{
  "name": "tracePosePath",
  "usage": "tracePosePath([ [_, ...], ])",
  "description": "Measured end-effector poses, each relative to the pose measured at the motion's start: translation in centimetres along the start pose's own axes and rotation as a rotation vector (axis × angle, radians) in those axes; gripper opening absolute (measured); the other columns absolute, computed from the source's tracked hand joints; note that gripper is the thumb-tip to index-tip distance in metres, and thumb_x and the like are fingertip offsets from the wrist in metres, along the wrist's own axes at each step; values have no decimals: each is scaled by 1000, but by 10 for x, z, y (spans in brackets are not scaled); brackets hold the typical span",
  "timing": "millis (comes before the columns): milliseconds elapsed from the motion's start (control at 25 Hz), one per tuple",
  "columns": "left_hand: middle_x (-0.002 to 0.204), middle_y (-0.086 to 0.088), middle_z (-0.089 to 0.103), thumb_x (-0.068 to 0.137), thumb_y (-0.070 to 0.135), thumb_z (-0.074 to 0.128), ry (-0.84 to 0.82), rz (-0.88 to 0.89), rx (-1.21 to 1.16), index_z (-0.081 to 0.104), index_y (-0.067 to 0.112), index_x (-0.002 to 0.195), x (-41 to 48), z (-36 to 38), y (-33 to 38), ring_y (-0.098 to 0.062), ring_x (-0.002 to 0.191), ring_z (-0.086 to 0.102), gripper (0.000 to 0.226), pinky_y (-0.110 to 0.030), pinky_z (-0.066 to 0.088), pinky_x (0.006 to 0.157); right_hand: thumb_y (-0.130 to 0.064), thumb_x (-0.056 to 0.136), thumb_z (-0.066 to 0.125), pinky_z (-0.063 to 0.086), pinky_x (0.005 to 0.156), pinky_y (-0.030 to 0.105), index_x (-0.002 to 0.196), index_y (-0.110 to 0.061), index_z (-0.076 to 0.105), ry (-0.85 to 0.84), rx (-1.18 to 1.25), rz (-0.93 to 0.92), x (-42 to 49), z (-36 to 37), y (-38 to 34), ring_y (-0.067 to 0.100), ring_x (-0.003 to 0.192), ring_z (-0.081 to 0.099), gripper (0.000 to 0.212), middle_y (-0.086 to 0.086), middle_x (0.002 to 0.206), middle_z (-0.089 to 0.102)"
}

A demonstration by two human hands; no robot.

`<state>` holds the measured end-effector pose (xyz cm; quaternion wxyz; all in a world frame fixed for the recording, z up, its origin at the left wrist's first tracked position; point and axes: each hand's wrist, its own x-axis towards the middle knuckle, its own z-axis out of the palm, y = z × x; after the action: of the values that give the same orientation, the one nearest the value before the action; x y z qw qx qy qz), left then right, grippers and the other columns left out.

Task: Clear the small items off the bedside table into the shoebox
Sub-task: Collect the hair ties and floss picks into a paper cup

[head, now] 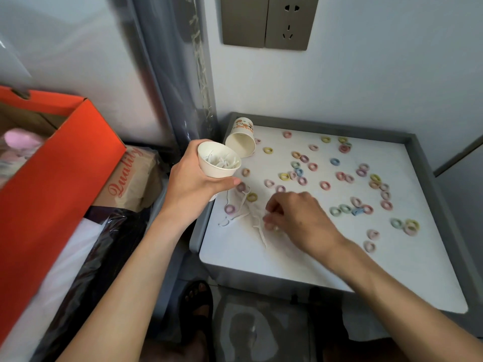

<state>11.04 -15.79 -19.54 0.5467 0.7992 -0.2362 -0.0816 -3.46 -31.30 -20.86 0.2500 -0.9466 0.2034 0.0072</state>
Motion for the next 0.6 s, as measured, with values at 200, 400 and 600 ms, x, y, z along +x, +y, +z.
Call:
tracePosePath([
  [200,93,26,67,54,26,95,18,-8,2,57,34,109,-6,-7,-3,8,89,61,67,-10,47,74,-28,88,64,49,76,34,95,-13,65,-49,-131,184,-21,31,-21,33,97,62,17,12,100,68],
  [400,94,23,65,56,23,94,30,0,52,56,36,108,-8,-10,-5,13,87,58,66,-2,41,70,-12,90,62,35,67,29,95,-16,63,-19,-427,154,-18,33,-34,27,99,64,6,6,102,68],
  [600,97,20,65,57,24,94,9,9,108,56,32,112,-5,-8,-6,9,90,58,68,-3,41,69,5,83,53,30,73,30,97,-11,62,-26,-516,7,-17,35,-33,26,103,58,23,7,104,65],
])
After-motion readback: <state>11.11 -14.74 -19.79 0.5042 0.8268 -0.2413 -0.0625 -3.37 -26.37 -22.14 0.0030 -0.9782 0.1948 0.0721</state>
